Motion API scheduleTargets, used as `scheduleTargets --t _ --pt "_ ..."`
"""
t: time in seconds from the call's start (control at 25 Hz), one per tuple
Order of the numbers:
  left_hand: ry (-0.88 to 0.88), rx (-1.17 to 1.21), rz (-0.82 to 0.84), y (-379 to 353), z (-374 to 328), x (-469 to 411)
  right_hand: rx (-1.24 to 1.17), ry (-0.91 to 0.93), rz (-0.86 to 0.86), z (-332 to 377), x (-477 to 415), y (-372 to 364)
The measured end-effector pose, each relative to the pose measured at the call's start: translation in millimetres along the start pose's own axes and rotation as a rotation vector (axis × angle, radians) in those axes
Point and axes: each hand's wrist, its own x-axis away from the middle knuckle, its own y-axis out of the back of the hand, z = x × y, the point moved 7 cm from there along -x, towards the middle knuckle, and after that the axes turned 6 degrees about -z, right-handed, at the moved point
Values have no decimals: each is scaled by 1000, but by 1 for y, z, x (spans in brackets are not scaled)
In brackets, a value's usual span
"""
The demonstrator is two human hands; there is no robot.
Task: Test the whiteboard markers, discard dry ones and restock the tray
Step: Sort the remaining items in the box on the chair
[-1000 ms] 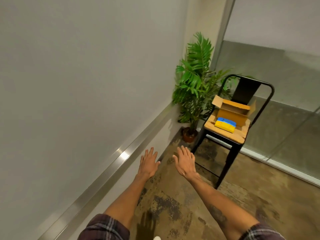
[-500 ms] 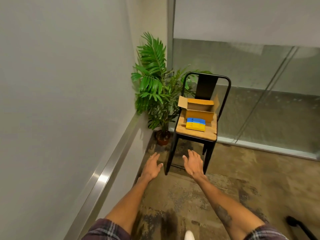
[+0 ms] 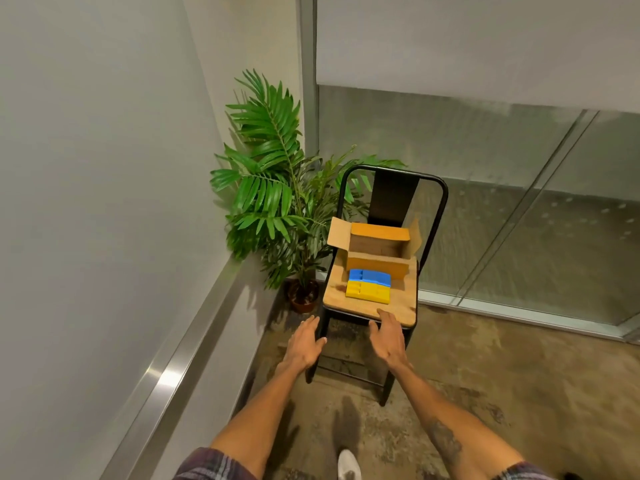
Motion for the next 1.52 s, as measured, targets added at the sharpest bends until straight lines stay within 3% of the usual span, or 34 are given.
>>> scheduleTargets --t 0.28,0.68,1.24,1.52 --pt "69 51 88 -37 -39 -99 -192 -196 29 -41 -102 10" --pt "230 247 62 -74 -55 -175 -501 -452 167 -77 -163 -27" --pt "334 554 66 -91 -41 -192 -590 -528 110 -89 -170 -54" --pt "370 667 -10 -64 -25 -152 -487 -416 107 -51 -144 -51"
